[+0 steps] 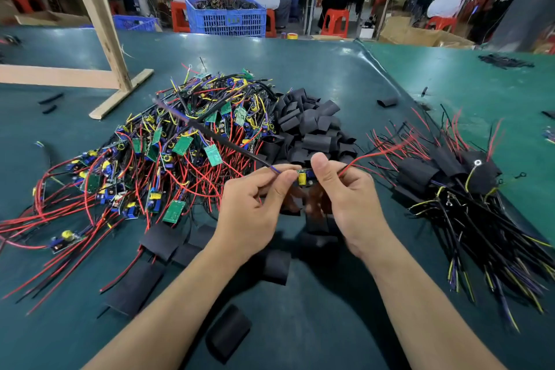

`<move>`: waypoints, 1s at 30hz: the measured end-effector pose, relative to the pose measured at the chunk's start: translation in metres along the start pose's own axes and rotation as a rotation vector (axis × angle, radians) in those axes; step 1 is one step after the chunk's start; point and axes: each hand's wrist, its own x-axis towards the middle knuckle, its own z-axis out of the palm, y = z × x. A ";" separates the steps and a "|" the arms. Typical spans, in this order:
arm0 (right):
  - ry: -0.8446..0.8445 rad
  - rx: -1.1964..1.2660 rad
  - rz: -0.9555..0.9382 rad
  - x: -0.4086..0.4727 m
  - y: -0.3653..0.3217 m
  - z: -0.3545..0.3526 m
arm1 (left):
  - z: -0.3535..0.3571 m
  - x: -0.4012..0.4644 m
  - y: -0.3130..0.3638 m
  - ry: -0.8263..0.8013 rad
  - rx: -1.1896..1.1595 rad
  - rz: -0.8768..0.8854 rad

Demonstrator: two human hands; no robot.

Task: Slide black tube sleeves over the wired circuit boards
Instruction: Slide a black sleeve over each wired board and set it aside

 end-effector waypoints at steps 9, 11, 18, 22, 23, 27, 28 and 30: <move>-0.074 -0.221 -0.159 -0.001 0.000 -0.007 | 0.000 0.012 -0.003 0.144 -0.628 -0.555; -0.092 -0.197 -0.102 -0.001 -0.001 -0.010 | -0.005 0.017 -0.004 0.177 -0.815 -0.623; -0.376 0.079 0.375 -0.001 -0.003 -0.014 | -0.019 0.013 -0.007 -0.220 -0.695 -0.606; -0.506 0.189 0.417 -0.006 -0.004 -0.013 | -0.021 0.011 -0.006 -0.209 -0.463 -0.516; -0.505 0.194 0.408 -0.006 -0.004 -0.013 | -0.021 0.011 -0.007 -0.178 -0.410 -0.487; -0.312 0.280 0.323 -0.001 -0.010 -0.014 | -0.023 0.013 -0.011 -0.060 -0.133 -0.347; -0.226 0.316 0.286 0.002 -0.013 -0.018 | -0.027 0.013 -0.013 -0.072 0.022 -0.263; -0.092 0.365 0.204 0.006 -0.018 -0.028 | -0.035 0.011 -0.018 -0.180 0.325 -0.054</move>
